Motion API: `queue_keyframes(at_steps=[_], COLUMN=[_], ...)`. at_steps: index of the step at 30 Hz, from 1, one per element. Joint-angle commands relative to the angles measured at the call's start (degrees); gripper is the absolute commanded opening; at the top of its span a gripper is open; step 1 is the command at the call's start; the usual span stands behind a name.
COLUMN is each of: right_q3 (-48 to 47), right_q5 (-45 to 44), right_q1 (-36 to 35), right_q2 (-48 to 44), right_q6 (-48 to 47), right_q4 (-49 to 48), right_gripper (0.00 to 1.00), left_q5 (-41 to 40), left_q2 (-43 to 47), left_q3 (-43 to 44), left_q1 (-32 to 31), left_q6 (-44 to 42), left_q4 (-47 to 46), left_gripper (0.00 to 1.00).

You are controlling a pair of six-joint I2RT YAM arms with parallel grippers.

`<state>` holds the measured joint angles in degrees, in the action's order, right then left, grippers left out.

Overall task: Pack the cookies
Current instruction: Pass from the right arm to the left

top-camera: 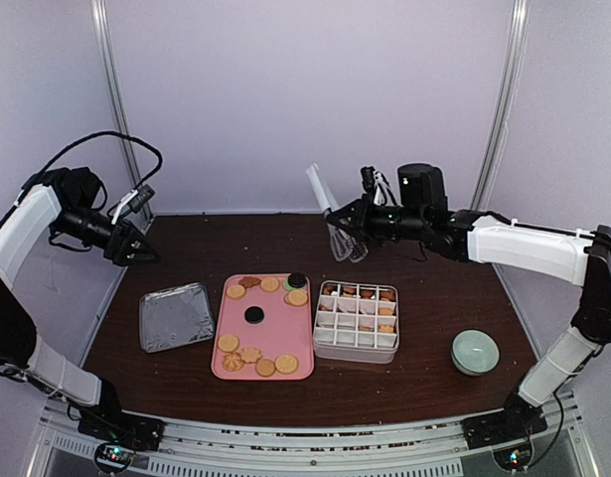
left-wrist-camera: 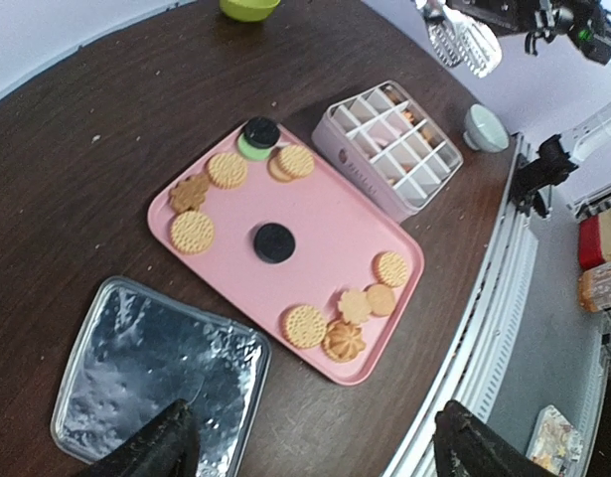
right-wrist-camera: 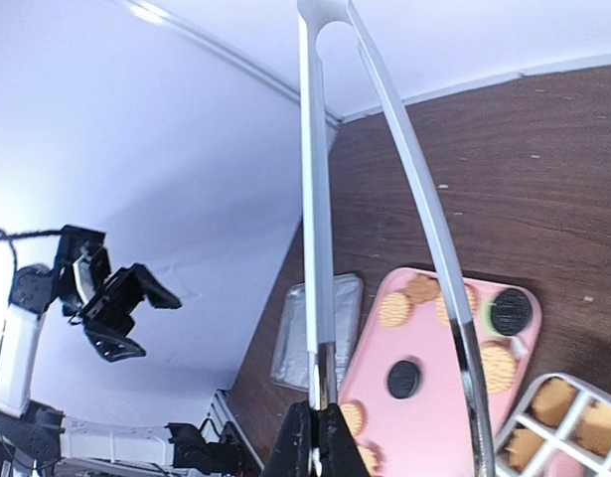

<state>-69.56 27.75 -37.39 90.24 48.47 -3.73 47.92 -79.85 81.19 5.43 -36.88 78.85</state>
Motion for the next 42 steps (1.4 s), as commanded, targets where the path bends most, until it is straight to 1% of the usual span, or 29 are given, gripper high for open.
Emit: queue_keyframes(at_steps=[1, 4, 7, 10, 13, 16, 22, 28, 30, 32, 35, 37, 42], right_q3=[-6.9, -12.1, -18.5, -26.4, -32.6, -35.0, -39.0, -40.0, -39.8, -39.7, -39.4, -39.2, -40.4], right_q5=[-8.0, -11.4, -14.0, -15.1, -17.9, -19.9, -18.7, -16.9, -16.8, -16.7, -16.8, -16.7, -16.2], right_q1=[-9.2, -14.3, -17.7, -20.4, -22.9, -24.2, -25.3, -25.8, -25.9, -25.9, -26.0, -26.1, -26.5], right_q2=[2.8, 7.7, 13.4, 19.4, 24.0, 27.0, 30.6, 31.0, 30.8, 30.8, 31.0, 31.1, 32.2], right_q6=[1.0, 0.9, 0.9, 1.4, -0.1, -0.3, 0.3, -0.9, -0.9, -1.1, -1.0, -0.8, -0.1], right_q4=[-15.9, -25.2, -30.2, -31.2, -31.6, -34.4, -35.9, -35.3, -35.5, -35.5, -35.9, -36.4, -37.5], right_gripper=[0.0, 0.0, 0.0, 0.0, 0.0, 0.0, 0.0, 0.0, 0.0, 0.0, 0.0, 0.0, 0.0], left_q5=[13.3, 18.5, 21.0, 22.9, 25.4, 27.2, 29.6, 29.4, 28.7, 27.4, 26.1, 26.0, 26.6], left_q2=[-0.1, -0.4, -0.9, -0.8, -0.5, -0.3, -0.3, -0.3, 0.1, 1.2, 3.0, 3.9, 4.3], left_q3=[3.6, 4.9, 6.2, 6.7, 7.2, 7.3, 8.1, 7.7, 7.3, 6.3, 4.7, 4.4, 3.9], left_q1=[0.0, -1.0, -2.8, -4.4, -5.6, -7.2, -8.8, -11.2, -12.5, -13.4, -13.9, -14.1, -15.1], left_q6=[-2.5, -4.0, -5.5, -6.0, -6.4, -8.4, -7.9, 1.5, 6.7, 12.9, 19.1, 21.7, 22.7], left_q4=[4.2, 6.3, 8.9, 9.9, 11.0, 12.4, 11.8, 2.9, -1.8, -8.7, -15.2, -17.3, -17.9], left_gripper=[0.85, 0.85, 0.84, 0.83, 0.81, 0.8, 0.77, 0.75, 0.75, 0.75, 0.74, 0.71, 0.65])
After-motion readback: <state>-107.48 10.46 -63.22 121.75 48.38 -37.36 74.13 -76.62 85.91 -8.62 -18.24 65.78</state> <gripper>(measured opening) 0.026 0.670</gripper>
